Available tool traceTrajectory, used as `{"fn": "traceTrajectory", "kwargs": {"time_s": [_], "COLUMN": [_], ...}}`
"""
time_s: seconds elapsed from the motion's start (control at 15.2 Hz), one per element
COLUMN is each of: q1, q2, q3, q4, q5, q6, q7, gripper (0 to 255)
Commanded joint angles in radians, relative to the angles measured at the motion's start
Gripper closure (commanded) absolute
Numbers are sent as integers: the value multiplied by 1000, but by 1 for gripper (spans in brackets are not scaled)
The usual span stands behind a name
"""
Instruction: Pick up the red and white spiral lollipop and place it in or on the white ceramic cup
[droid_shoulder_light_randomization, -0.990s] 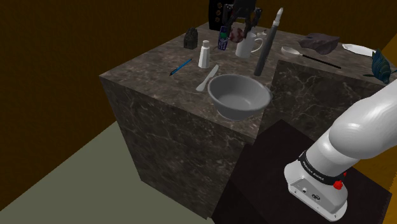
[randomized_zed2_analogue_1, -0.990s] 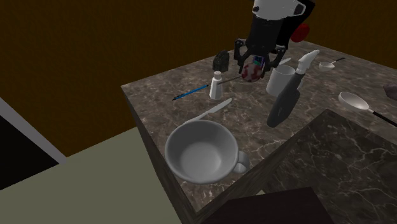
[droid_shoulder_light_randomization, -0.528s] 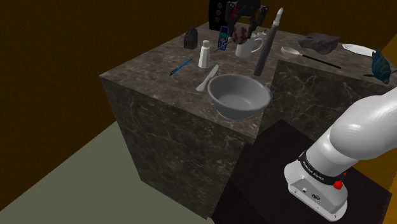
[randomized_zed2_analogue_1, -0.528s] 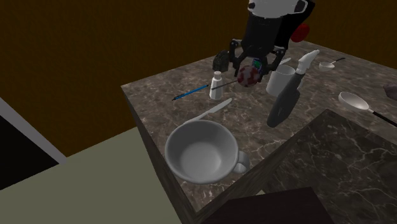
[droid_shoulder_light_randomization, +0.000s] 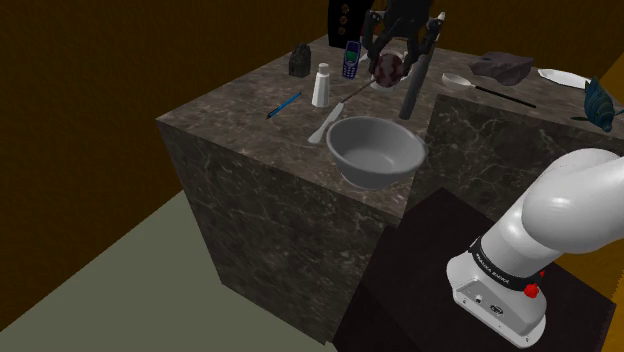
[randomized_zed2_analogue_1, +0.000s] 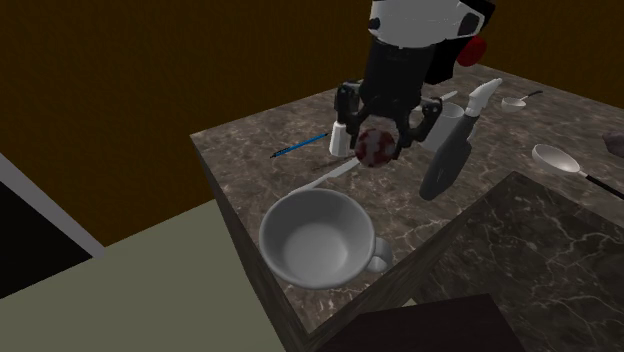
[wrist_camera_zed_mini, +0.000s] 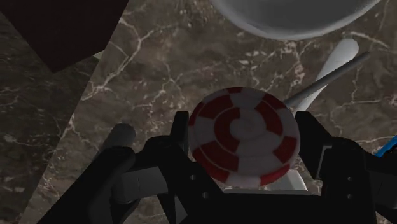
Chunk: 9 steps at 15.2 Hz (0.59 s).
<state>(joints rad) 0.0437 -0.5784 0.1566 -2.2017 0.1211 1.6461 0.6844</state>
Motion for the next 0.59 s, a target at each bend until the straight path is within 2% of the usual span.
{"fn": "traceTrajectory", "kwargs": {"time_s": [0.0,0.4,0.53], "q1": [18,75,77], "q2": [-61,-211,-218], "q3": [25,106,110], "q4": [-40,-115,-146], "q5": [22,97,101], "q6": [-18,-79,-55], "q7": [36,145,143], "gripper": [255,255,255]}}
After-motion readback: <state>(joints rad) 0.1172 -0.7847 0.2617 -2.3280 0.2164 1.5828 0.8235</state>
